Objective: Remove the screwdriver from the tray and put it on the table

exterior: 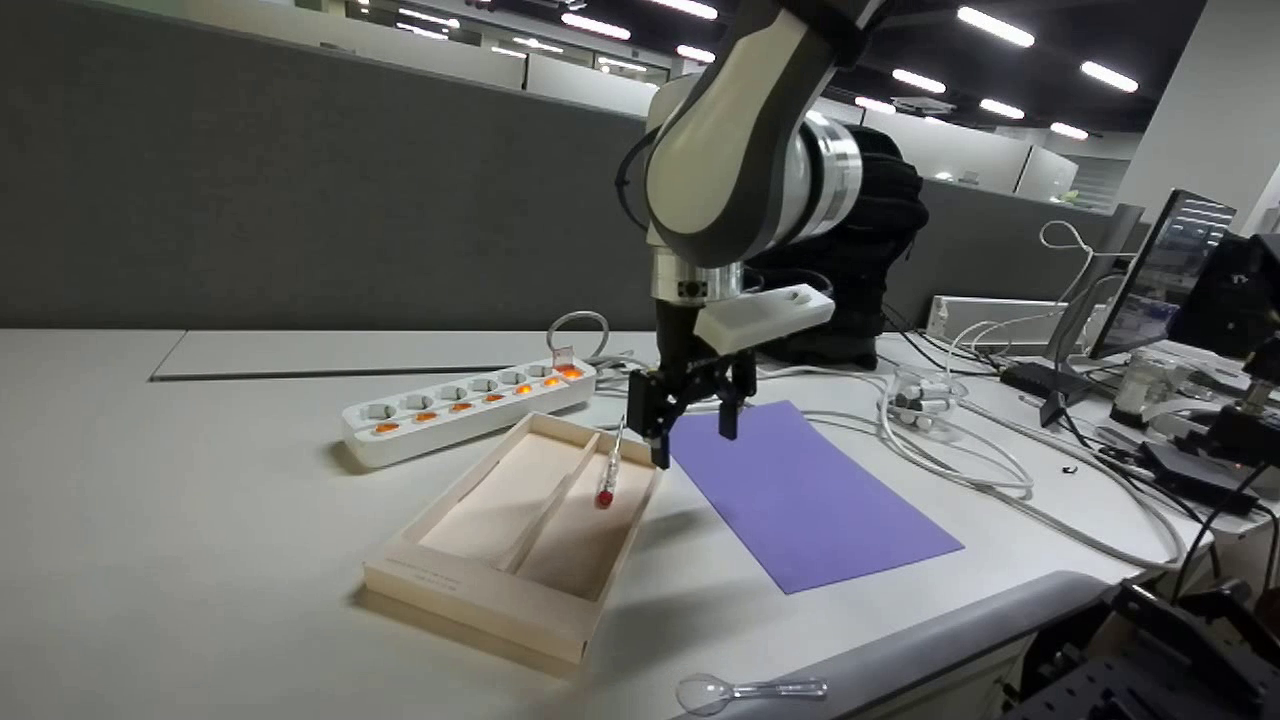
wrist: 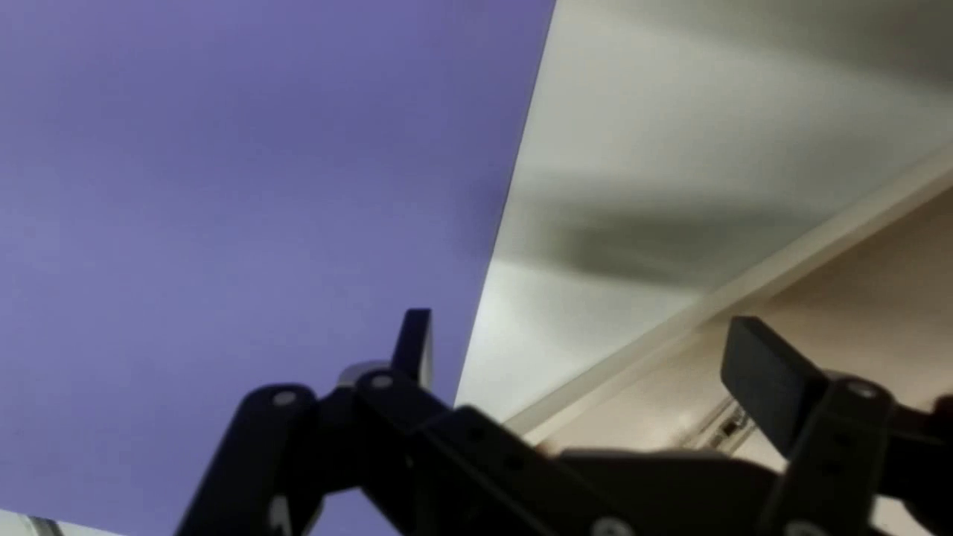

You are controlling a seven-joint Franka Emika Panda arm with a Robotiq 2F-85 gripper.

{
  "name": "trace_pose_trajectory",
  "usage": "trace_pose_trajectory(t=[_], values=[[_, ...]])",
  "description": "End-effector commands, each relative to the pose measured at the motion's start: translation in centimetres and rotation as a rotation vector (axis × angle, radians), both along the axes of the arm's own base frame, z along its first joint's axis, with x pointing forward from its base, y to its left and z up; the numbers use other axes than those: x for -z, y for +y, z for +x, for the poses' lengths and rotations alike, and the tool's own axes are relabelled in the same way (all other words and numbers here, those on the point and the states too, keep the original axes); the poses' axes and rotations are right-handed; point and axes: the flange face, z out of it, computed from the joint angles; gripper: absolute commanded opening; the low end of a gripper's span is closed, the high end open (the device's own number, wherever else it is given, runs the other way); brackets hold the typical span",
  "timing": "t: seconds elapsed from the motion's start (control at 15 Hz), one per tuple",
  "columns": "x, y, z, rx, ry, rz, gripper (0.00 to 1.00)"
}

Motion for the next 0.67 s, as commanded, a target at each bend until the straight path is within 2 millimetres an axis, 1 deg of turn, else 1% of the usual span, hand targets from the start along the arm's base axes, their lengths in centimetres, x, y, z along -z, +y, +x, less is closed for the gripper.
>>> trace_pose_trajectory(t=[0.0,0.2,0.33,0.6], values=[[0.7,1.9,1.2,0.000,-0.071,0.036,1.00],[1.1,3.3,1.6,0.001,-0.180,0.084,1.00],[1.4,4.0,1.8,-0.006,-0.221,0.108,1.00],[2.3,4.7,1.9,0.003,-0.233,0.130,1.00]])
